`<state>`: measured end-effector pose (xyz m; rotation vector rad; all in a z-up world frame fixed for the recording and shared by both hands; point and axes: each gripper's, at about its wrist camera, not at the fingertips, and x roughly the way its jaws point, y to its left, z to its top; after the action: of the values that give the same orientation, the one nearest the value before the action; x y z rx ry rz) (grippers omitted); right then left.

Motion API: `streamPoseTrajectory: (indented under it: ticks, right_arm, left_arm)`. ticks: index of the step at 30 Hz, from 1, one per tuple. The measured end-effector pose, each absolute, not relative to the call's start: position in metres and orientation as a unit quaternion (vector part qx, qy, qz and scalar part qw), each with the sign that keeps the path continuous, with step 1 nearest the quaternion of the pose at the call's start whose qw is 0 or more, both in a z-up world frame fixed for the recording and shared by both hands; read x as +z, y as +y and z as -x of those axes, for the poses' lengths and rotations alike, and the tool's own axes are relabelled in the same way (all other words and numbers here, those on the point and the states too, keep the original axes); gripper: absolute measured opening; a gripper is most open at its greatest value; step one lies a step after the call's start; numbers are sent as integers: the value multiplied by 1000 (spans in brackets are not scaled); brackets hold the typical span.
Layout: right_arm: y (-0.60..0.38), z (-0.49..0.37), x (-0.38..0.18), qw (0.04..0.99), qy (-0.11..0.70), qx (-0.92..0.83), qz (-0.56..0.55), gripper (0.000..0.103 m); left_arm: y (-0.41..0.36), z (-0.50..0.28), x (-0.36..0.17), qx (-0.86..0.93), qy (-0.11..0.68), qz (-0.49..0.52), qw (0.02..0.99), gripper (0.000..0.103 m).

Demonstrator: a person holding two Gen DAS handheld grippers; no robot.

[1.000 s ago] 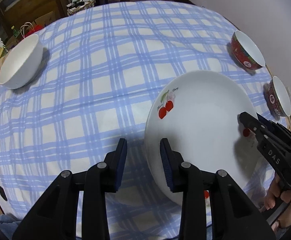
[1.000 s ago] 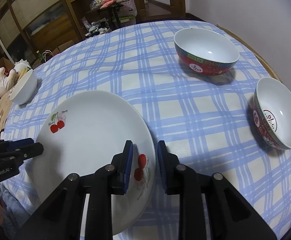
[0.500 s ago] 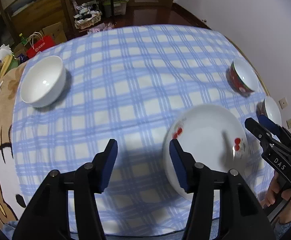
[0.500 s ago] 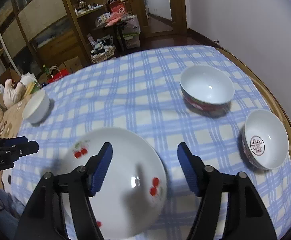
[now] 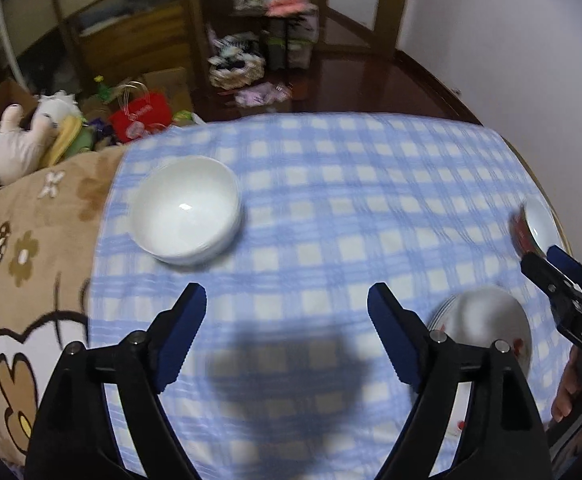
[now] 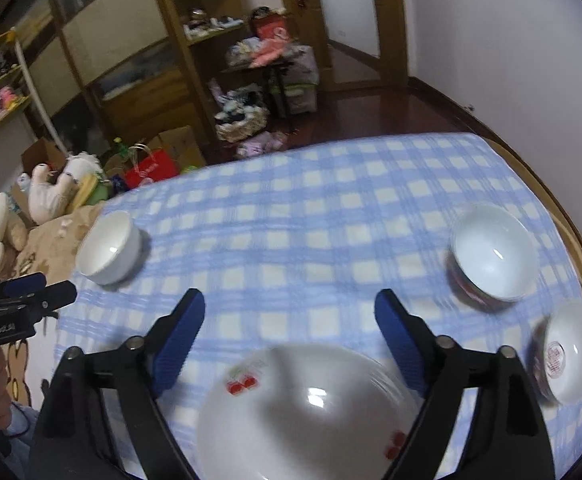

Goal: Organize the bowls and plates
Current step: 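Move both open tools toward the white bowls on the cloth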

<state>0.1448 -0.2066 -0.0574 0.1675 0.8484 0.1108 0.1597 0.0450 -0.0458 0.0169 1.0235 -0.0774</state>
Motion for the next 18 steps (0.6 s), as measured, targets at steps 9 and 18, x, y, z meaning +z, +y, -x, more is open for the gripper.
streamPoseTrajectory:
  ticks: [9,18]
  right_arm:
    - [-147,-176,-34,921,378,87,-35,94]
    - [-87,-225,-29,920,370,125,-16,94]
  left_arm:
    - [113,-195,-10,29,440,-4,898,82]
    - [167,-225,-35,36,460,83,883,82]
